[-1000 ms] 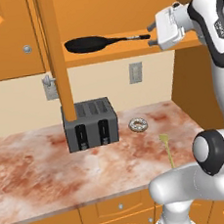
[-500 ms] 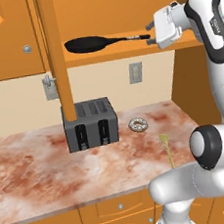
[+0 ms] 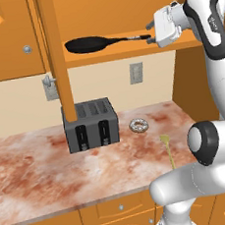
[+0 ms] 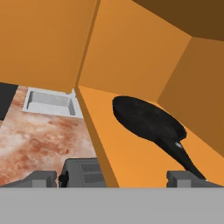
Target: Pick the pan from the cabinet and place it on the stove. Then turn on the stove burner for the pan.
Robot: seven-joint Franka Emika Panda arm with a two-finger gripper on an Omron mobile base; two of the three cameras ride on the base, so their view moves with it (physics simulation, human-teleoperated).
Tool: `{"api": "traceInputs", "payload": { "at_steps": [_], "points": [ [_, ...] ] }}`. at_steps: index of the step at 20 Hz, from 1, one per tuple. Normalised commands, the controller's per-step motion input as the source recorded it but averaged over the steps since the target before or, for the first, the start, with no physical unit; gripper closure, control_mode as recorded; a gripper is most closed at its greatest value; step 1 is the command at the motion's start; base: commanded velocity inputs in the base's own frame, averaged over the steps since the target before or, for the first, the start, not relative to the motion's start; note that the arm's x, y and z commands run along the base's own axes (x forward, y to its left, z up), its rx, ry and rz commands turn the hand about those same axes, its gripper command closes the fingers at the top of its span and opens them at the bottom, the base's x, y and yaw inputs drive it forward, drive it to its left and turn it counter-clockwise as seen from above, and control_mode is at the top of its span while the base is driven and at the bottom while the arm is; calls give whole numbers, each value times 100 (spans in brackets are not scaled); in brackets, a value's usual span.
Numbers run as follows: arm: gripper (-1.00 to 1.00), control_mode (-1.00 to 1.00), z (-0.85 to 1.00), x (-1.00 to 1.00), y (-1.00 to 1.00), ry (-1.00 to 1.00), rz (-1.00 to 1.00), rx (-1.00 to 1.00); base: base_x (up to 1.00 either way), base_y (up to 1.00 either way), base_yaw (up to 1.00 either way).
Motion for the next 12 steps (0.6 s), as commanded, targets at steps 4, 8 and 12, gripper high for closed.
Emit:
{"api": "traceInputs", "payload": {
  "at_steps": [4,8,12],
  "points": [
    [-100,-100,0,14,-1,0,0,0,0,0,0],
    [-100,-100,0,10,-1,0,0,0,0,0,0],
    [-100,-100,0,10,-8,0,0,0,0,0,0]
  ]
}}
